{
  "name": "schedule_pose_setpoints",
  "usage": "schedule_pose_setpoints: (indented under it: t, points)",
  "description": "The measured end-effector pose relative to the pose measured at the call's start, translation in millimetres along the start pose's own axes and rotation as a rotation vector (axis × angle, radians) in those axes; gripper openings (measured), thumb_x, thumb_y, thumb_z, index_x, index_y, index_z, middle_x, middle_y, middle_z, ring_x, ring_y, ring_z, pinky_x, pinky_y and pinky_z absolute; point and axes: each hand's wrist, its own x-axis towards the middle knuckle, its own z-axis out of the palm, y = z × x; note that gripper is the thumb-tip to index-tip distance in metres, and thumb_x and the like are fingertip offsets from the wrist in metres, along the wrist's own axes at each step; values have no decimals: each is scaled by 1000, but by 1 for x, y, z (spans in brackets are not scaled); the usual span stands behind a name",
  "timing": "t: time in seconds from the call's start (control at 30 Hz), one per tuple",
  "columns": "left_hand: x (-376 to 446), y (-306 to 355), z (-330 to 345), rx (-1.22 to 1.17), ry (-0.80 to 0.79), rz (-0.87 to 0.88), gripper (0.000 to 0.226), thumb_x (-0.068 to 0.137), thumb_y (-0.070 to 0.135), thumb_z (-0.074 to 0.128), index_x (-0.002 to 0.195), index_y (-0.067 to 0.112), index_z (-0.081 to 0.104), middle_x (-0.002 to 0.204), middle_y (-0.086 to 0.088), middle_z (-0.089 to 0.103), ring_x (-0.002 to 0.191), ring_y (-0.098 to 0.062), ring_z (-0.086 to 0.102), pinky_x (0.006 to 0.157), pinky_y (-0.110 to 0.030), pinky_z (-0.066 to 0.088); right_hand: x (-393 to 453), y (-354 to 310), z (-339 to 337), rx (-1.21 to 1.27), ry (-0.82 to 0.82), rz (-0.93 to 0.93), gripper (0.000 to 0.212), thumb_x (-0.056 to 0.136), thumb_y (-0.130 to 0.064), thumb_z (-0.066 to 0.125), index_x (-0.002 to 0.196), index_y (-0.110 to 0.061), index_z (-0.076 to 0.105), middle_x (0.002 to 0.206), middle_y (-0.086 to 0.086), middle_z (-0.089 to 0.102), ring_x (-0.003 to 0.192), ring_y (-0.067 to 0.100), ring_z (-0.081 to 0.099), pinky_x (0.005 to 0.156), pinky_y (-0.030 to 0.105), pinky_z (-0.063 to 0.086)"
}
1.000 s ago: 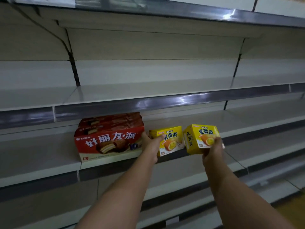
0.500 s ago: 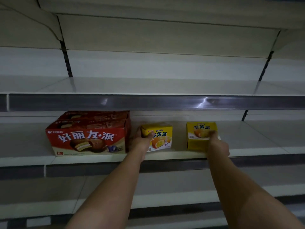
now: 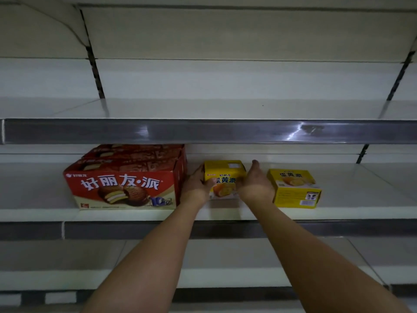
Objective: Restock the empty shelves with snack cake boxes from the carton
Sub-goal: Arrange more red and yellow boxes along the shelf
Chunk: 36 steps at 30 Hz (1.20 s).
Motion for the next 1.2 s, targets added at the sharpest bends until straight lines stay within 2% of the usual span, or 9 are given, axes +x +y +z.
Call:
schedule_pose_setpoints:
  t: [0.3,0.4,0.5,0.7,0.83,0.9,0.97,1.1,1.2]
  points:
    - [22,8,13,-45,206,-133,34,89,19,62,119,5,54,118,-17,62,111,-35,59,91,-40,49,38,-18,39,543,-152,160,28,84,-19,60,111,-9,58,112,18,62,98,34,63,86,39,52]
    - [42,-2,19,-144,205,-131,48,81,20,64,126,9,54,119,-14,63,110,-32,60,92,-41,49,46,-26,47,737,-203,193,18,81,-11,57,99,-12,58,95,14,63,82,30,61,67,35,50]
    - [65,-18,23,-261,185,-109,52,71,24,60,122,18,59,114,-5,66,106,-24,62,93,-42,51,52,-35,52,831,-235,216,12,76,-7,53,86,-10,48,80,9,49,60,18,42,49,24,31]
    - [86,-19,25,-413,89,-49,50,71,18,62,120,24,58,112,-1,67,104,-20,63,95,-42,51,61,-42,60,978,-285,237,41,82,-7,53,122,-10,43,105,9,48,86,21,46,55,23,31]
    - [69,-5,16,-446,33,-58,52,80,5,62,128,20,49,115,-2,62,106,-19,58,97,-38,47,61,-41,59,909,-294,185,27,84,-5,53,110,-6,48,96,6,52,73,13,48,57,22,36]
    - [66,-9,19,-429,30,-74,58,81,8,61,133,23,42,118,0,60,107,-18,56,96,-37,44,59,-39,56,825,-239,151,43,88,-8,53,129,-2,45,112,10,54,94,20,54,77,26,42]
    - [64,-12,25,-337,59,-102,58,77,24,60,132,29,42,122,0,59,113,-22,56,98,-39,44,56,-33,48,648,-86,126,48,90,-14,52,137,-4,43,129,13,54,116,28,53,88,28,40]
    - [34,12,28,-225,11,-93,31,94,19,49,124,18,58,117,6,56,106,-16,52,85,-24,40,51,-18,16,314,211,74,35,89,-16,49,124,-13,55,123,11,60,116,30,53,89,32,40]
    - [20,24,44,-200,-23,-109,29,94,14,47,119,14,61,126,-7,58,108,-27,57,94,-36,49,50,4,-12,50,330,46,30,89,-17,49,117,-17,58,119,8,61,116,29,47,92,36,32]
